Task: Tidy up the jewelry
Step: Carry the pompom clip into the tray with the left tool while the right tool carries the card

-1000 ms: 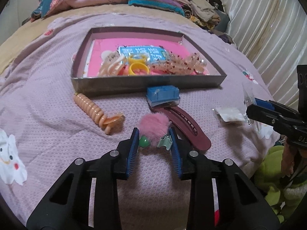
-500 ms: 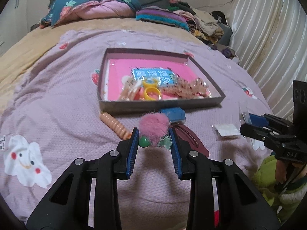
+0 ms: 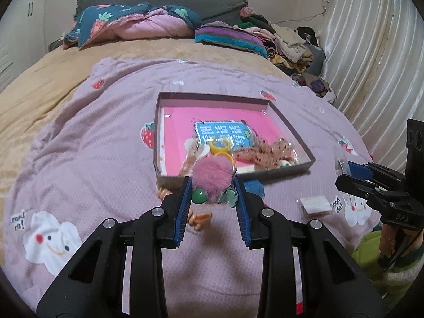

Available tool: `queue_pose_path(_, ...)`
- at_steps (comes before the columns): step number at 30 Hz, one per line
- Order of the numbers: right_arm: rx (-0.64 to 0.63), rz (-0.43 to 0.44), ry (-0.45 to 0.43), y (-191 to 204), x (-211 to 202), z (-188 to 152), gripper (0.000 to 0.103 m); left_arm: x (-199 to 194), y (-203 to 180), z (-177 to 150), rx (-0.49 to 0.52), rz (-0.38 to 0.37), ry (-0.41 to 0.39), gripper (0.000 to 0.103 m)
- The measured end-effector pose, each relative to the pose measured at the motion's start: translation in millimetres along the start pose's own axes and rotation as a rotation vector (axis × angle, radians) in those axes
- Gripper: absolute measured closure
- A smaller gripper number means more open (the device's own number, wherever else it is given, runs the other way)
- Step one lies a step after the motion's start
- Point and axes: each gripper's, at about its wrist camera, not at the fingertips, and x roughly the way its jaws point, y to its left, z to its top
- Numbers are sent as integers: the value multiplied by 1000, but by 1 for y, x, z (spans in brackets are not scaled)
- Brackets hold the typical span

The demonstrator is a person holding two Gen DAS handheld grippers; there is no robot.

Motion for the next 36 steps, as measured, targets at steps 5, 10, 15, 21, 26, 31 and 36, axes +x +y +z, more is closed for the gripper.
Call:
queue_pose_path(5, 5, -13, -21, -8, -2, 14, 54, 4, -1, 13, 5, -7, -7, 79)
queue_pose_path(10, 22, -43, -44, -22, -5, 26, 54, 10, -5, 28, 16, -13, -11, 79)
queue_pose_path(15, 57, -74, -61, -42, -8, 35, 54, 19, -11, 40, 25, -23, -9, 79)
queue_pose_path(21, 93, -117, -73, -64, -11, 42, 54, 34, -20, 56, 33, -41, 0, 79)
queue_pose_path(26, 126, -142, -82, -80, -12, 47, 54, 46, -28, 63, 36, -56, 6, 79)
queue_pose_path(31, 148, -167, -80, -95, -8, 51, 54, 63, -38, 67, 42, -74, 25, 79)
queue_pose_path(36, 189, -182, -63, -110, 4, 49, 54, 85, -44, 69, 45, -83, 56, 79)
